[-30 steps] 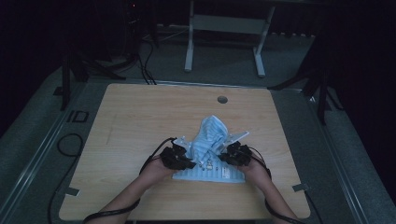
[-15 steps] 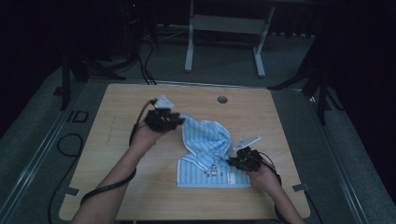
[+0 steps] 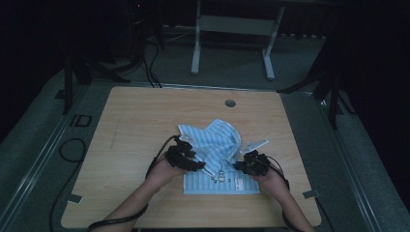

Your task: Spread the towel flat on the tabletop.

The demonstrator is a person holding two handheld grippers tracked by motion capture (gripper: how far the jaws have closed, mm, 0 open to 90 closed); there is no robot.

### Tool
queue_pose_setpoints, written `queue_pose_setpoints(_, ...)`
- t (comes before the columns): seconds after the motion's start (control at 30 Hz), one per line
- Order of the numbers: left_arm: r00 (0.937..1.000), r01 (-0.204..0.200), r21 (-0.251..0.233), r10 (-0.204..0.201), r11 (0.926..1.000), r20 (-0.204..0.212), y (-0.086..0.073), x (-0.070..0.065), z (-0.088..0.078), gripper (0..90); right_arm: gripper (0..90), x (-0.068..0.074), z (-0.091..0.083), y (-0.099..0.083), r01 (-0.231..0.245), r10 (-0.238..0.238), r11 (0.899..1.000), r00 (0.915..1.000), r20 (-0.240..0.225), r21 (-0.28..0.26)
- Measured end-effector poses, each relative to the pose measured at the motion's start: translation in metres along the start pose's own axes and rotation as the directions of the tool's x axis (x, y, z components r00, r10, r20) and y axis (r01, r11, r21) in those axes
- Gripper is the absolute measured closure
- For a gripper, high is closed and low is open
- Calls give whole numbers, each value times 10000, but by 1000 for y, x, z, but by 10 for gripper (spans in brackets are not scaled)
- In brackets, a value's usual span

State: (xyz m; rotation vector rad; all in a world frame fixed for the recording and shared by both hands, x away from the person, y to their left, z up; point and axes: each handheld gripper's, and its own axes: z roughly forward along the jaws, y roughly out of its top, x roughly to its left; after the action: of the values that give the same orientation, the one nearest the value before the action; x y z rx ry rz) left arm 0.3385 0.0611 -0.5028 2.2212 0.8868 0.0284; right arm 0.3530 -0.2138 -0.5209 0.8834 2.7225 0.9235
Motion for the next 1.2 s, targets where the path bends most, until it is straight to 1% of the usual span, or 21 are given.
queue_pose_setpoints(0.03, 9996, -275, 196, 274, 9994, 47, -3, -12, 8, 366, 881, 0, -1, 0, 26, -26, 10000, 10000, 14, 3)
queue_pose_setpoints(0.07, 9996, -275, 196, 274, 9994, 47, -3, -12, 8, 366, 881, 0, -1, 0, 26, -26, 10000, 10000, 14, 3)
queue_pose_setpoints(0.1, 9994, -338, 335, 337, 9989, 50, -5, -17, 14, 366, 881, 0, -1, 1, -26, 26, 10000, 10000, -7, -5)
queue_pose_setpoints(0.13, 9994, -334, 388, 336, 9987, -59, -6, -20, 17, 369, 881, 0, -1, 1, -25, 25, 10000, 10000, -20, -5)
queue_pose_setpoints(0.17, 9984, -476, 541, 491, 9974, -264, -8, -23, 21, 377, 881, 0, -2, 0, -45, 45, 10000, 10000, -9, -13)
queue_pose_setpoints(0.27, 9958, -644, 842, 696, 9944, -601, -13, -27, 32, 382, 881, -1, -3, 1, -57, 57, 10000, 10000, -13, -41)
queue_pose_setpoints(0.4, 9935, -909, 1017, 972, 9907, -597, -14, -32, 44, 400, 880, -1, -4, 2, -55, 55, 9999, 10000, -3, -102)
queue_pose_setpoints(0.5, 9893, -1055, 1046, 1150, 9889, -895, -9, -35, 53, 400, 881, -1, -4, 4, -73, 73, 9999, 10000, -1, -132)
queue_pose_setpoints(0.57, 9875, -962, 897, 1064, 9913, -1167, -5, -34, 57, 402, 881, 0, -4, 5, -72, 72, 9998, 10000, -29, -163)
queue_pose_setpoints(0.6, 9849, -967, 776, 1067, 9923, -1367, -3, -33, 59, 425, 881, 1, -4, 5, -53, 52, 9998, 10000, -36, -166)
queue_pose_setpoints(0.67, 9856, -742, 419, 797, 9964, -1489, 0, -30, 61, 530, 881, 1, -3, 6, -33, 32, 9998, 10000, -61, -184)
queue_pose_setpoints(0.7, 9851, -714, 357, 761, 9968, -1545, 1, -28, 62, 586, 881, 1, -2, 6, -52, 50, 9999, 9999, -91, -159)
queue_pose_setpoints(0.73, 9836, -843, 315, 882, 9959, -1573, 2, -27, 62, 708, 881, 2, -2, 6, -34, 33, 9999, 10000, -66, -144)
queue_pose_setpoints(0.77, 9826, -862, 195, 882, 9961, -1636, 3, -27, 60, 804, 881, 2, -2, 7, -36, 35, 9999, 10000, -63, -134)
queue_pose_setpoints(0.8, 9844, -893, 204, 914, 9958, -1501, 4, -27, 59, 858, 881, 2, -2, 7, -25, 24, 9999, 10000, -65, -151)
queue_pose_setpoints(0.87, 9851, -1104, 274, 1130, 9935, -1296, 5, -30, 54, 873, 881, 2, -4, 6, -8, 7, 9998, 10000, -54, -195)
queue_pose_setpoints(0.97, 9858, -1351, 169, 1361, 9907, -980, 6, -35, 37, 877, 881, 2, -10, 5, 39, -38, 9996, 10000, 6, -291)
queue_pose_setpoints(1.07, 9881, -1373, -188, 1356, 9904, -723, 8, -37, 13, 878, 881, 1, -24, 3, 59, -54, 9990, 9999, 127, -443)
queue_pose_setpoints(1.13, 9883, -1407, -473, 1374, 9889, -664, 9, -35, -6, 878, 881, 0, -28, 3, 52, -41, 9986, 9998, 208, -530)
queue_pose_setpoints(1.17, 9890, -1365, -626, 1324, 9887, -653, 10, -33, -16, 878, 881, 0, -33, 3, 32, -17, 9981, 9997, 251, -614)
queue_pose_setpoints(1.2, 9896, -1272, -876, 1205, 9880, -782, 10, -31, -26, 878, 881, -1, -38, 3, 39, -18, 9976, 9996, 289, -695)
